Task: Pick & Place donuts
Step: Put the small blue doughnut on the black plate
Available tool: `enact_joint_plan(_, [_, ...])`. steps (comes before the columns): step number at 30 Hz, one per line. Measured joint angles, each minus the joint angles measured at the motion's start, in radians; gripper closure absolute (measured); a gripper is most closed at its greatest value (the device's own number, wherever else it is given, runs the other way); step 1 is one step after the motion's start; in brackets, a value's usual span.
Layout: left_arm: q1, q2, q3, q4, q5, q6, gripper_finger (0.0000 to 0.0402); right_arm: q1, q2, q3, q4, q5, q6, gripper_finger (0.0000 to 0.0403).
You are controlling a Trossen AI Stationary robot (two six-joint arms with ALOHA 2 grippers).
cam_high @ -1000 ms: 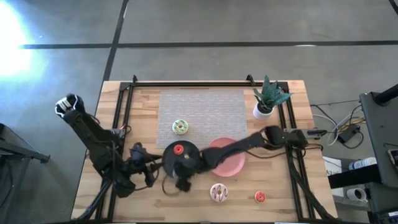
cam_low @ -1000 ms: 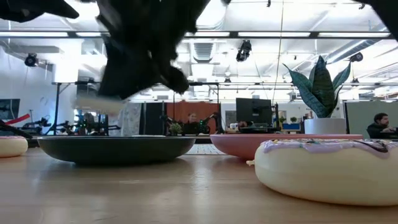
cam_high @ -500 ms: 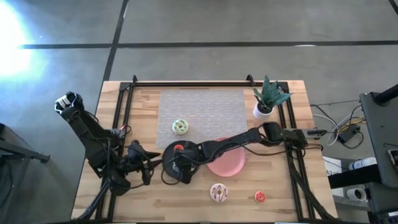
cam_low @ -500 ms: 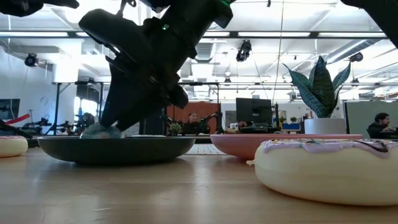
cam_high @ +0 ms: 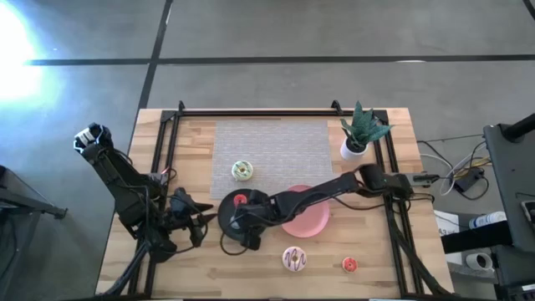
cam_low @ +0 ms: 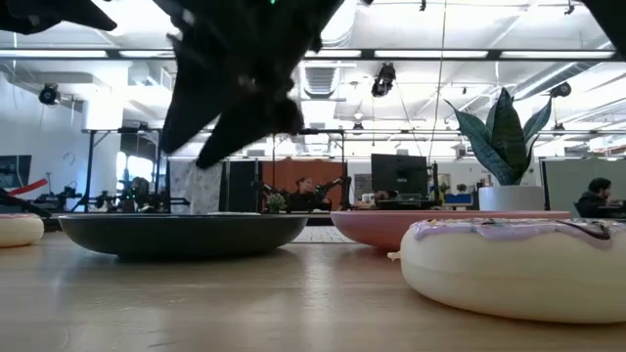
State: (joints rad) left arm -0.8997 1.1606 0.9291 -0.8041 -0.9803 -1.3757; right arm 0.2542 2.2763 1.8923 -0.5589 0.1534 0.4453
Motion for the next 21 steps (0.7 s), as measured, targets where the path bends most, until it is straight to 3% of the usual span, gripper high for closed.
enact_joint_plan(7, [0.001,0.017,-0.034,-0.068,0.062,-0.065,0.0276,0.011,-0.018,0.0,-0.035,0.028,0.02,0.0199])
enact_joint_plan(10, [0.014,0.044,-0.098,0.022,0.1,-0.108,0.0276,0.031,-0.041,0.0,-0.036,0.047,0.027,0.0212])
enact_joint_plan(13, [0.059,0.08,-0.157,0.16,0.194,0.006,0.0281,0.064,-0.085,0.0,-0.094,0.125,0.079,0.0226])
enact_joint_plan(18, [0.22,0.131,-0.213,0.32,0.351,0.137,0.0336,0.116,-0.144,0.001,-0.245,0.242,0.214,0.0248])
enact_joint_plan(21, [0.312,0.147,-0.215,0.323,0.425,0.194,0.0387,0.146,-0.166,0.001,-0.301,0.275,0.283,0.0258])
